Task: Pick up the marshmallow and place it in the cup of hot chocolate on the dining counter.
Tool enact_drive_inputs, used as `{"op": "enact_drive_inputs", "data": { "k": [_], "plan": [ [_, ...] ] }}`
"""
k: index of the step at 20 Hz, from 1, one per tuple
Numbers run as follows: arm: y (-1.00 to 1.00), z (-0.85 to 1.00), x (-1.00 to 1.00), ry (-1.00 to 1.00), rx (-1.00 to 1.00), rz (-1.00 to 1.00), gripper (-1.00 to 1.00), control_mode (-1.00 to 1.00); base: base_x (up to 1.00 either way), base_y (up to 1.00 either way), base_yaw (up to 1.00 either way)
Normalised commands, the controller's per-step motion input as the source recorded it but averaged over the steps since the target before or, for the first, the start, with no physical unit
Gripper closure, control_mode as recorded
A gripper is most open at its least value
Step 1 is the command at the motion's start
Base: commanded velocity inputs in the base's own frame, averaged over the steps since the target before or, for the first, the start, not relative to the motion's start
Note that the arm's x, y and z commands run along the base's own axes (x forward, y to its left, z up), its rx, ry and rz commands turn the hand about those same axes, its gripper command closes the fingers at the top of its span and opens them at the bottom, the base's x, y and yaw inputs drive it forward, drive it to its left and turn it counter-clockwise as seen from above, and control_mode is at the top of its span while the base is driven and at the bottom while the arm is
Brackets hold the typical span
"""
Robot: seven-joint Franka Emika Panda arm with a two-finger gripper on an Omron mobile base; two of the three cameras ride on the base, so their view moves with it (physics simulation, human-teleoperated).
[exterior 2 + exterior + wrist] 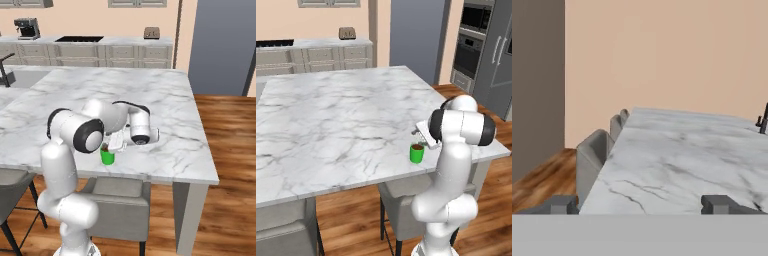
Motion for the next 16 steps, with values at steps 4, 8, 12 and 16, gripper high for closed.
{"op": "enact_drive_inputs", "data": {
  "k": [4, 8, 12, 16],
  "plan": [
    [0.00, 0.92, -0.39, -0.10, 0.00, 0.00, -1.00, -1.00, 0.00, 0.00, 0.00],
    [0.21, 0.72, -0.96, -0.53, -0.12, 0.00, -1.00, -1.00, 0.00, 0.00, 0.00],
    [0.37, 0.83, -1.00, -0.61, -0.16, 0.00, -1.00, -1.00, 0.00, 0.00, 0.00],
    [0.46, 0.86, -1.00, -0.48, -0.13, 0.00, -1.00, -1.00, 0.00, 0.00, 0.00]
  ]
}}
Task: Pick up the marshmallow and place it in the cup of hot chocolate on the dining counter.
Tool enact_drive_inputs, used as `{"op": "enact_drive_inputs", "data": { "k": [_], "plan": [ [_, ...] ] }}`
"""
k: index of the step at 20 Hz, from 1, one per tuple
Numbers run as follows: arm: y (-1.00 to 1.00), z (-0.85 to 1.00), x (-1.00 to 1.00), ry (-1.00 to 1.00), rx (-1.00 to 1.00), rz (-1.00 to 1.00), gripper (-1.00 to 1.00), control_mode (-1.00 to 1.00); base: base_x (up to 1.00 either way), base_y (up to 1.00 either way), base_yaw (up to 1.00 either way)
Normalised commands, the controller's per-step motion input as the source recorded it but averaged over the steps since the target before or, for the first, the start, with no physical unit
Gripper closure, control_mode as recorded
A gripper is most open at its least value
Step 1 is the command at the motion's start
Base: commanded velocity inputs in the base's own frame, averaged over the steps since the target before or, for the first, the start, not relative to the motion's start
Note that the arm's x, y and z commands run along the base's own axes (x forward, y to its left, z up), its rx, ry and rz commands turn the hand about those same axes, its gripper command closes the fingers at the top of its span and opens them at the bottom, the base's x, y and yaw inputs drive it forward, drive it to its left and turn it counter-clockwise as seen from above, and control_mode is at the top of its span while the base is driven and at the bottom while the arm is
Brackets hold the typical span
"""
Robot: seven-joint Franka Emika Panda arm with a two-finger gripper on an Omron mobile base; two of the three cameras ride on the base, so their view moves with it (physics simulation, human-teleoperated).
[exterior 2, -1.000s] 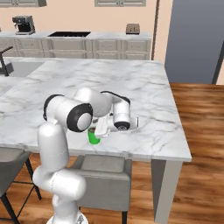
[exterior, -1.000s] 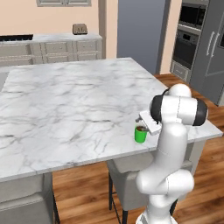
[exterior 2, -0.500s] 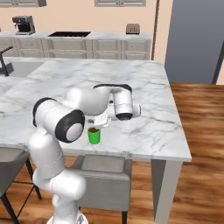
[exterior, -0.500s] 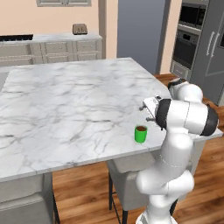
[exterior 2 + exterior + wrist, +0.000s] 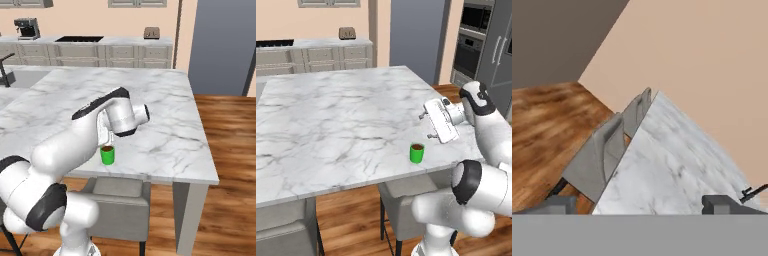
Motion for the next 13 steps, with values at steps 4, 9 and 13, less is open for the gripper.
{"op": "enact_drive_inputs", "data": {
  "k": [4, 9, 13],
  "plan": [
    [0.39, 0.66, -1.00, -0.56, -0.13, 0.00, -1.00, -1.00, 0.00, 0.00, 0.00],
    [0.07, 0.50, -1.00, -0.69, -0.09, 0.00, -1.00, -1.00, 0.00, 0.00, 0.00],
    [-0.11, 0.59, -1.00, -0.69, -0.07, 0.08, -1.00, -1.00, 0.00, 0.00, 0.00]
  ]
}}
